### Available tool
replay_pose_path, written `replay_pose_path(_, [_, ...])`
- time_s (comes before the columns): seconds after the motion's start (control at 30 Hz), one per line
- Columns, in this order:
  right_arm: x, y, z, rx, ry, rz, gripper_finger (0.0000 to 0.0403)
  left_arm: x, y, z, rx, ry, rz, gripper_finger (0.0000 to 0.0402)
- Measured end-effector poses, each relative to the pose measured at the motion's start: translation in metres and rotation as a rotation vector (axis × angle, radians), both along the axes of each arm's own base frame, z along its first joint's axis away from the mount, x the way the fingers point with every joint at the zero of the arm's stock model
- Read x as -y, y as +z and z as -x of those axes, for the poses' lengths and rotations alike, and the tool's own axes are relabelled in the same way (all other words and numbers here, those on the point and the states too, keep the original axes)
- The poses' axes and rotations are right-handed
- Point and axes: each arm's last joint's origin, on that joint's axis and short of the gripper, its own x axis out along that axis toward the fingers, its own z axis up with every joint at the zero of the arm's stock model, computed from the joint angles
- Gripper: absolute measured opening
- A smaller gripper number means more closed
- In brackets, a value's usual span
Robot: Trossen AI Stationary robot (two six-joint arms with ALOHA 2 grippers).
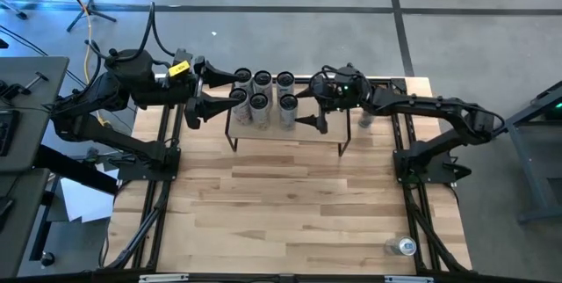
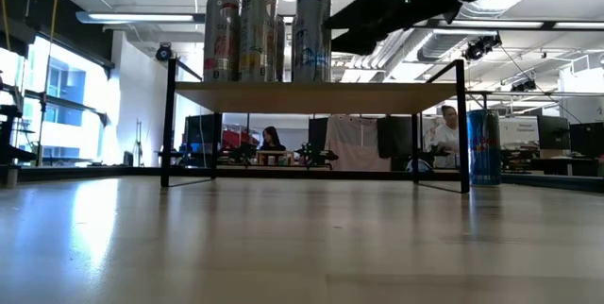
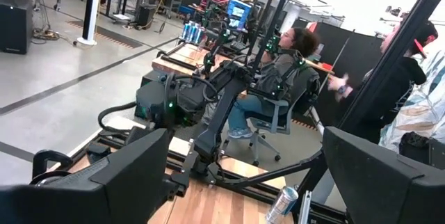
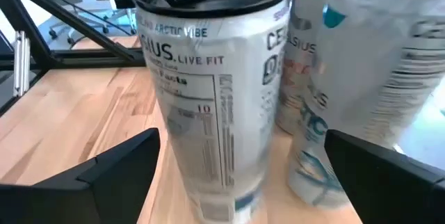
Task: Place canned beverage on shelf
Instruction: Put the white blue soda can on the shelf aligned with the other white blue soda can
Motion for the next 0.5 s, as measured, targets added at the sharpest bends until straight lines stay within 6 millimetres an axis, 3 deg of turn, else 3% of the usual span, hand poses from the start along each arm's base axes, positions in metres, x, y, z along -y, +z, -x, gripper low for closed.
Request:
replay_pose_path(0.3, [-0.003,0.022,0.031,-0.023,-0.032,0.000,0.0394,0.000,0.000,0.001,0.001,-0.002,-0.002,0.0351])
replay_pose_path(0.5, [-0.008,0.039,0.041,0.063,-0.253,-0.337,0.0394,0.000,0.005,0.011,0.025,-0.003,-0.036,0.0351])
